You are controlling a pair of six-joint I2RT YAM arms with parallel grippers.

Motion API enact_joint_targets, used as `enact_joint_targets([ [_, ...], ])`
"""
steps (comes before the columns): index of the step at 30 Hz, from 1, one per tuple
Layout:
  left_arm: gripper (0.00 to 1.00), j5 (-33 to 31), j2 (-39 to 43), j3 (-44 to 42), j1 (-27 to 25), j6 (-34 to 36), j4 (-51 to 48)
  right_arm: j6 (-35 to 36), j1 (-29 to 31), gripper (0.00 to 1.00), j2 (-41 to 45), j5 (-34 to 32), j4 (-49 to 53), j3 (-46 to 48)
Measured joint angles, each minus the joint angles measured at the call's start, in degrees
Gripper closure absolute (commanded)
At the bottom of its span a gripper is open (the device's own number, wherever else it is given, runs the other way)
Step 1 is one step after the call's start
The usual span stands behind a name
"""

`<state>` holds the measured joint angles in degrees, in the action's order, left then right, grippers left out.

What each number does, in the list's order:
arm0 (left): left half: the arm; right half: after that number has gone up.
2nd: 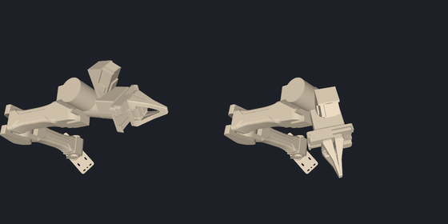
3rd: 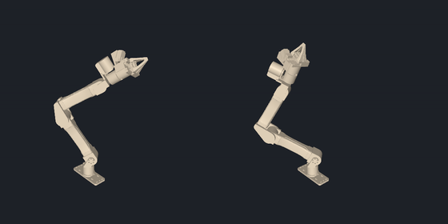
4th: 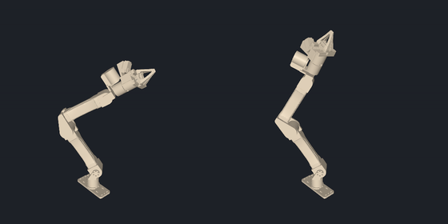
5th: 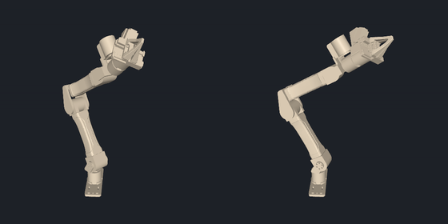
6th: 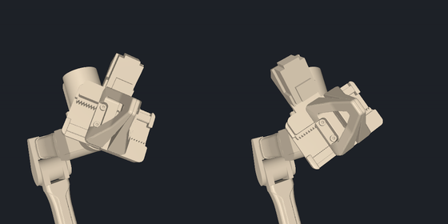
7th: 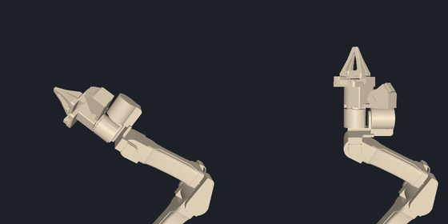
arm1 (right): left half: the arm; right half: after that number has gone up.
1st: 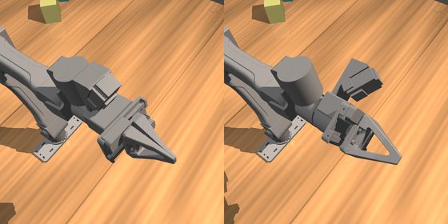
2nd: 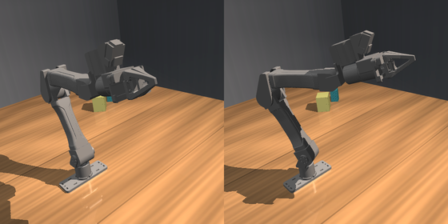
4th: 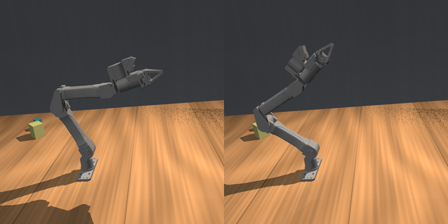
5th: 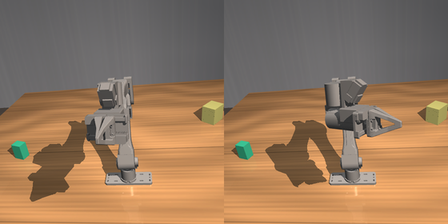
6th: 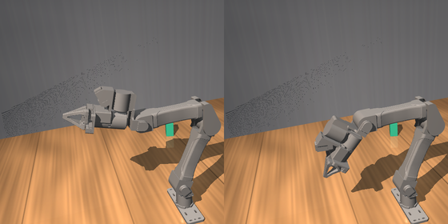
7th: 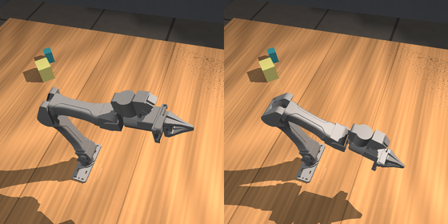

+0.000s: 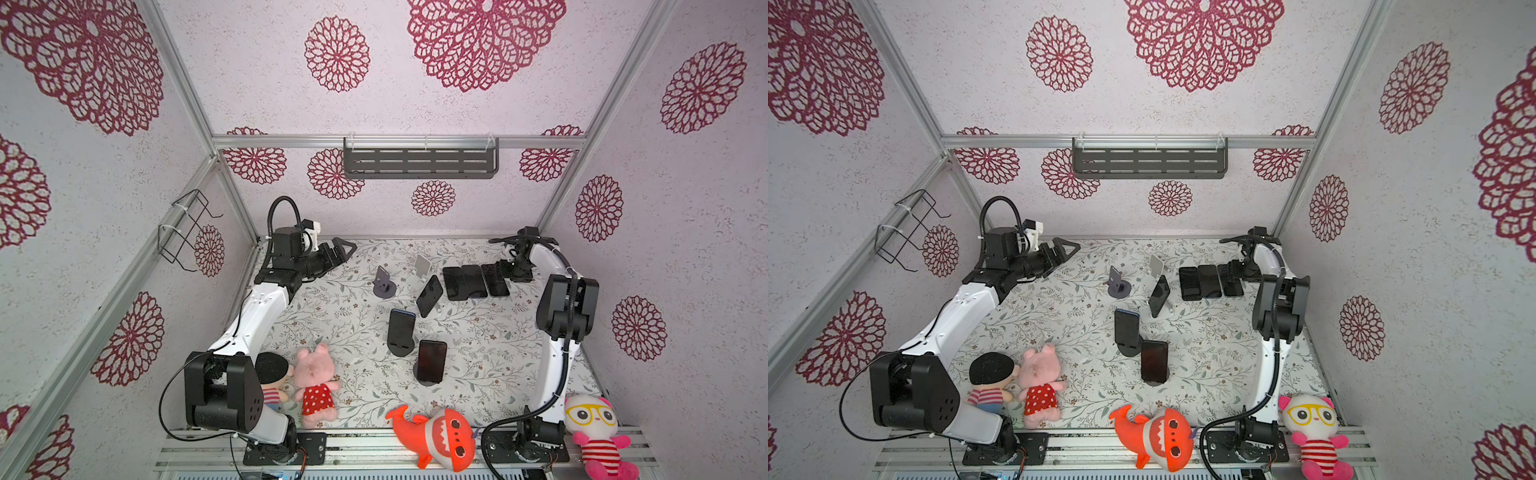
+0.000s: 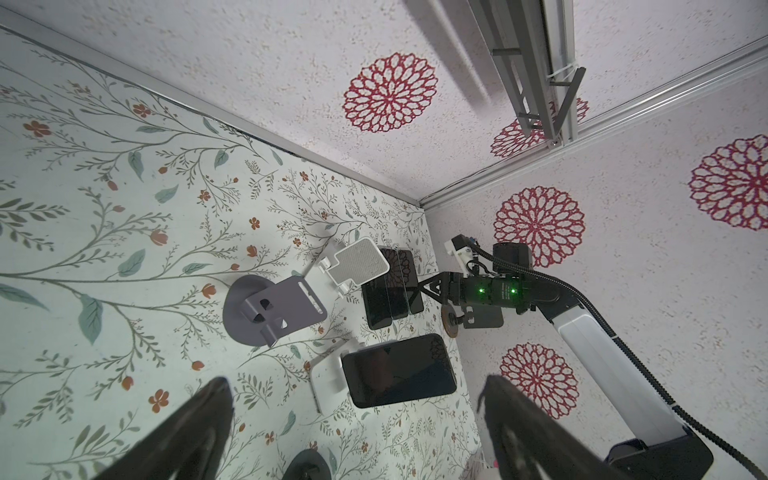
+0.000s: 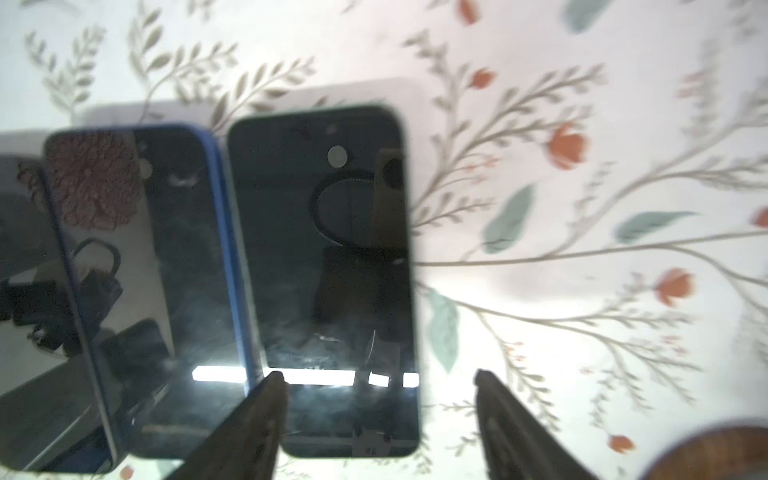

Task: Remove the phone from the phone stand
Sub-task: 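Open the right gripper and lift it off the teal phone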

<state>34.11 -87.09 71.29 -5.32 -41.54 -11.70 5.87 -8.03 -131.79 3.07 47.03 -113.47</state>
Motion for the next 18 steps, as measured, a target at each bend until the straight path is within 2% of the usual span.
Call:
enact_joint_targets([
  [6,0.03,0.0,0.0,0.0,0.0,0.0,0.0,-2.5,-2.7,0.64,-0.7,-1.6,-0.7,-2.1],
  [11,0.03,0.1,0.0,0.0,0.1,0.0,0.0,-3.0,-3.1,0.7,-1.6,-1.9,-2.2,-1.9],
  [18,0.03,0.2,0.0,0.0,0.4,0.0,0.0,-3.0,-2.6,0.7,-3.1,-1.6,-2.4,-1.2],
])
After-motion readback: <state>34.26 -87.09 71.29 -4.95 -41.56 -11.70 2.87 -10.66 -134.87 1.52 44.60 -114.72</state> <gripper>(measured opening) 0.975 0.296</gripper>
